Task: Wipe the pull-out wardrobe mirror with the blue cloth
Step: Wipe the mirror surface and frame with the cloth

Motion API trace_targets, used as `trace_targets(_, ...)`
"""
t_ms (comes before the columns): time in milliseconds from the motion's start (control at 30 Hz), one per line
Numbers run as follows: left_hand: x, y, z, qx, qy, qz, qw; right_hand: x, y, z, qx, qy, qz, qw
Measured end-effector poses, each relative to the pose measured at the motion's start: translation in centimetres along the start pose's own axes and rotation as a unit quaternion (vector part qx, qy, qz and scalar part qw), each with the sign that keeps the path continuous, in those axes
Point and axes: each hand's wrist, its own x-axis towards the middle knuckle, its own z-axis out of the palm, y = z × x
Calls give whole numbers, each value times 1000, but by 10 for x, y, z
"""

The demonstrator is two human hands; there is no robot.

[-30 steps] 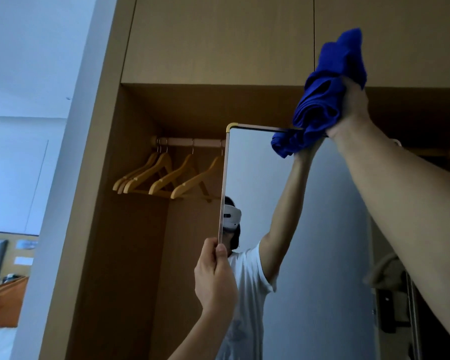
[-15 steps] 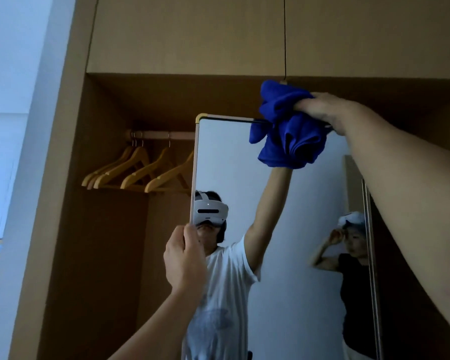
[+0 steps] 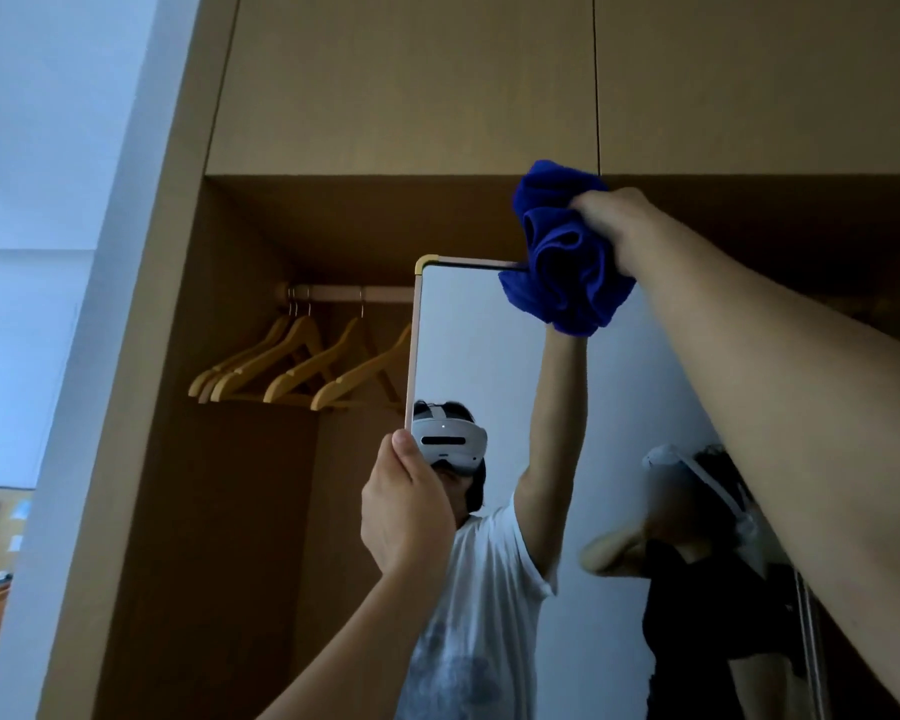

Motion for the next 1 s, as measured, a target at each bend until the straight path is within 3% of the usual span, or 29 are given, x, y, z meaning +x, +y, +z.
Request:
trace_targets(100,0,-1,1,1,3,9,1000,-11,-8,54,31,-57,-45,997)
trace_targets(200,1,-3,-1,-3,-1,20,1000,-26,-16,107,-66,-68,-158,983)
trace_targets(333,8,-5,-5,-118,-81,-9,990,-61,0,141,-196,27,-404,893)
trace_targets(400,12,-9,-9,-211,-126,-59,968,-79,21,143,-220,35,-474,852)
trace_targets(533,11,-29,-20,-273,-137,-167,937,-115,74,137,-287,-39,-454,843)
trace_targets(633,3,-42,-29,-362,-125,-216,898,-148,122,139,-282,-50,-453,844)
trace_targets(733,-10,-54,-37,-427,-125,-250,860,-174,159,134,-241,6,-450,860)
trace_targets(833,-28,-66,-46,-395,-154,-269,865,-194,191,124,-216,78,-449,864)
trace_targets(1000,-49,-65,-62,-369,-187,-291,863,-230,232,118,-203,122,-404,883)
